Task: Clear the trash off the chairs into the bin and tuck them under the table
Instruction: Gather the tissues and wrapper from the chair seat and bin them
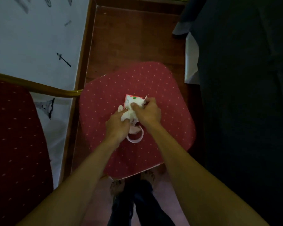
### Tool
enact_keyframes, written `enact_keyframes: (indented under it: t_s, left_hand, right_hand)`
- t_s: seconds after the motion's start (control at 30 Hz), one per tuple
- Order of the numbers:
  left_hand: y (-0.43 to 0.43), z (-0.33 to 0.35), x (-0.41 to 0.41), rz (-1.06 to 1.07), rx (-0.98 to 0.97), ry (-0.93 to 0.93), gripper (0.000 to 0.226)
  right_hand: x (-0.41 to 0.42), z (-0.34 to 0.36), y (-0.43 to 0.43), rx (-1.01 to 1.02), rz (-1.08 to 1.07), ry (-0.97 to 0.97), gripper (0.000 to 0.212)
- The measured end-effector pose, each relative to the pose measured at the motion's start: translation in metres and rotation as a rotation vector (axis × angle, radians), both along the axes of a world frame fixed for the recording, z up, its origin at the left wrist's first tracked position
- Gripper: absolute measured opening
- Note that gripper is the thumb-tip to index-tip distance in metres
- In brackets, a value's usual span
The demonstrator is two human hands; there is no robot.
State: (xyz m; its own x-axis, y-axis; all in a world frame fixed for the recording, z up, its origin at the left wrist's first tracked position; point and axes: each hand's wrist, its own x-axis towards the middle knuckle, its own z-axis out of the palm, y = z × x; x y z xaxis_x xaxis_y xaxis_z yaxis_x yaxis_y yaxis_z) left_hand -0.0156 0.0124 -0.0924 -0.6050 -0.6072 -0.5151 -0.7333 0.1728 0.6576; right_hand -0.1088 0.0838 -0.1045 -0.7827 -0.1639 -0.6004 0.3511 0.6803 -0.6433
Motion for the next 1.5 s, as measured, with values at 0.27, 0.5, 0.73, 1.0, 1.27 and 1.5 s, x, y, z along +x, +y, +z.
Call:
enact_keyframes:
  t_s: [0.27,0.5,0.73,1.0,1.27,1.5]
  left_hand:
    - [-0.003,0.028,0.019,0.315,0.343,0.075,0.016]
    - [0.008,0.094,0.003,0.52,0.406,0.273,0.026]
    - [0.06,0.186,-0.005,0.348,0.446,0.4,0.023]
    - [0.168,0.278,-0.014,0.002,0.427,0.609,0.033]
    - [0.321,0.338,-0.011,-0.462,0.576,0.656,0.02]
    - [0.458,0.332,0.03,-0.819,0.711,0.471,0.014]
  right_hand:
    - [0.024,0.009,0.021,-0.275,-0.184,-0.261,0.018]
    - [0.048,0.084,0.07,-0.396,-0.365,-0.157,0.015]
    - [0.066,0.202,0.122,-0.565,-0.47,-0.02,0.015]
    - [0.089,0.303,0.208,-0.685,-0.736,0.288,0.025]
    - [0.124,0.361,0.357,-0.692,-0.993,0.572,0.024]
    - [0.183,0.347,0.479,-0.56,-1.258,0.65,0.022]
